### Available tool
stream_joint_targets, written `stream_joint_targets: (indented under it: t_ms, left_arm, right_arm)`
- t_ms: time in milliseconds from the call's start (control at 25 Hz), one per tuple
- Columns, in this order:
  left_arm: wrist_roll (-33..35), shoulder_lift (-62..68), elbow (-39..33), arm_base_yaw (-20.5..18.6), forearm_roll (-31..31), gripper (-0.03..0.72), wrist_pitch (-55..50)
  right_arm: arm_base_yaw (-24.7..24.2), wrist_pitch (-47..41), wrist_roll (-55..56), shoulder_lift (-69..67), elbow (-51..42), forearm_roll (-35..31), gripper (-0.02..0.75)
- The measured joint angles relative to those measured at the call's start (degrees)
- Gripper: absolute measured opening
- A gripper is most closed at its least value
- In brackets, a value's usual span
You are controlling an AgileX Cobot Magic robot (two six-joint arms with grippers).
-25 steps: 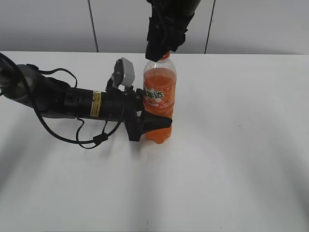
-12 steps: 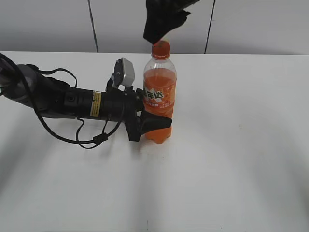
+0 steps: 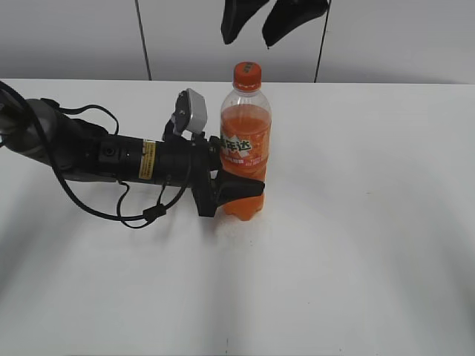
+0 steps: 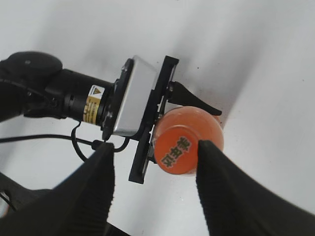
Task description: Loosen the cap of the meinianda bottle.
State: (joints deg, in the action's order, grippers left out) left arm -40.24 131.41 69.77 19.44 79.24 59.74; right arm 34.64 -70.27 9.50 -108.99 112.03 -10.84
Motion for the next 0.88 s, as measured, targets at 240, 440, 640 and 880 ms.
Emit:
stream_joint_targets:
  t_ms: [240,440,640,880]
  left_arm:
    - [0.0,0.0,0.0,0.0,-0.1,0.409,0.0]
    - [-0.1,0.0,0.0,0.0,-0.4,0.409,0.0]
    - [-0.2,0.0,0.0,0.0,-0.4,0.409,0.0]
    - [-0.2,0.0,0.0,0.0,-0.5,0.409,0.0]
  right_arm:
    - [0.0,0.0,9.2,-0.1,0.0,1.5,0.400]
    - [0.0,0.0,11.3,-1.4,0.0,1.5,0.400]
    - [0.0,0.0,11.9,-3.9,0.0,1.0,0.400]
    - [0.0,0.0,12.0,-4.6,0.0,0.9,0.400]
